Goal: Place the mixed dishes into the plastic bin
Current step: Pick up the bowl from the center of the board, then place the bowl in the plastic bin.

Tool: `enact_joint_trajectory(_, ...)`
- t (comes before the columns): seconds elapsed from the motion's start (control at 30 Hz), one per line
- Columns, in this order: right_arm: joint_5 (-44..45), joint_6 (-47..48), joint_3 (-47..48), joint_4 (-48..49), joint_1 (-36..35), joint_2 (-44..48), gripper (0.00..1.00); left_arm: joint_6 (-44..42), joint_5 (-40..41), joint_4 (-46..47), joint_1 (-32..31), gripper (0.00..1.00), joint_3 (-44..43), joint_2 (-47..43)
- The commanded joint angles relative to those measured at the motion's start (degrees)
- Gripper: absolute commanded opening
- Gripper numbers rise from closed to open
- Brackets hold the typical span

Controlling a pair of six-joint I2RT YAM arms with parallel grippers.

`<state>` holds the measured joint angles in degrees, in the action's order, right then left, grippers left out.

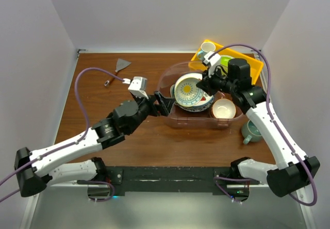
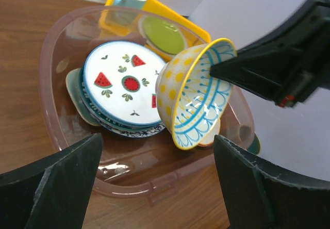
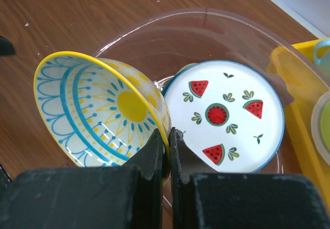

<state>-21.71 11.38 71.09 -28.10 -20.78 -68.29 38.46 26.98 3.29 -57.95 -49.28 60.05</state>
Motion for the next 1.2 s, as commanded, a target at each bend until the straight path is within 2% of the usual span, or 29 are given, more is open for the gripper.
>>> enact_joint_trajectory(0.0,-8.41,6.01,-0.07,-0.72,4.6,2.63,0.0,-13.48,-9.05,-1.17,0.56,0.96,1.11,-6.61)
enact_joint_trajectory(0.13,-9.05,11.81,0.8,-6.34,6.1,3.51,0.0,-20.43,-8.79,-8.72,0.65,0.98,-0.64,-8.11)
enact_joint_trajectory(0.27,-6.85,18.05,2.21,-11.62,6.63,4.22,0.0,-26.06,-1.79,-15.41,0.74,1.0,-1.61,-7.67)
enact_joint_trajectory(0.47,-3.34,26.05,5.72,-21.28,7.06,3.52,0.0,-30.81,5.35,-15.07,1.09,1.0,2.25,-8.9)
enact_joint_trajectory(0.7,2.02,32.56,9.06,-29.2,8.55,0.88,0.0,-31.95,6.95,-13.22,1.18,1.0,6.12,-10.48)
enact_joint_trajectory(0.8,4.57,34.76,9.07,-29.82,9.87,0.09,0.0,-32.92,7.64,-13.4,1.18,1.0,6.12,-10.83)
enact_joint_trajectory(1.17,5.28,37.75,10.65,-33.51,12.87,-4.04,0.0,-35.56,9.05,-14.19,1.18,1.0,7.18,-13.21)
